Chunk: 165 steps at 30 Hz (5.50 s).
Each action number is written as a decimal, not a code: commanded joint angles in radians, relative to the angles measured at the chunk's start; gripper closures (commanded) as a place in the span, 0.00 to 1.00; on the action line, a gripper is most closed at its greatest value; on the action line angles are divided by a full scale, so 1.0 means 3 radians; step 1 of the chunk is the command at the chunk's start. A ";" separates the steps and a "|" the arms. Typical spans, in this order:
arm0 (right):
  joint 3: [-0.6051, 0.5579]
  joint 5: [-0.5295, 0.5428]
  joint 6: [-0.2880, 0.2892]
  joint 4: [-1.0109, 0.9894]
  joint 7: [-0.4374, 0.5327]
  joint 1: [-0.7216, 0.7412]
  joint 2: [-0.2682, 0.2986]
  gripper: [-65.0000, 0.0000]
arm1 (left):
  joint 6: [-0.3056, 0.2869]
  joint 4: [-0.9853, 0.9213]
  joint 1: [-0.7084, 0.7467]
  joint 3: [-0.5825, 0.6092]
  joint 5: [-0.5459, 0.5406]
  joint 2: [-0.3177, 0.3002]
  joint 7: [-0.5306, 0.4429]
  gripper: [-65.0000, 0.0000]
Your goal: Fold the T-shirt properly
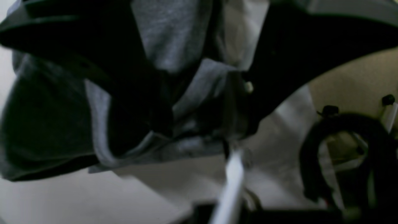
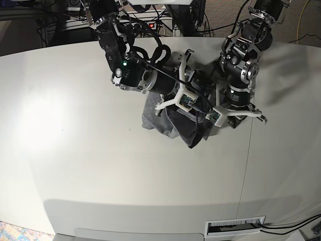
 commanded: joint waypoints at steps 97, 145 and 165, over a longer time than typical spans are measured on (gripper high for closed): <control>0.0504 -0.1136 0.0005 -0.1063 0.0842 0.0978 -0.0156 1.00 | -0.0439 0.0161 0.0731 -0.1382 -0.2112 -0.0058 -0.0961 1.00; 0.0984 -0.1110 0.0005 -0.1066 0.0446 0.0890 -0.0056 1.00 | -0.1239 0.0371 0.0796 -0.0884 -0.2642 -0.0351 -0.0294 1.00; 0.0979 -0.1092 0.0005 -0.1090 0.0451 0.0849 -0.0064 1.00 | -0.1086 0.0824 0.1567 -0.0890 -0.1932 -0.0403 -0.0223 1.00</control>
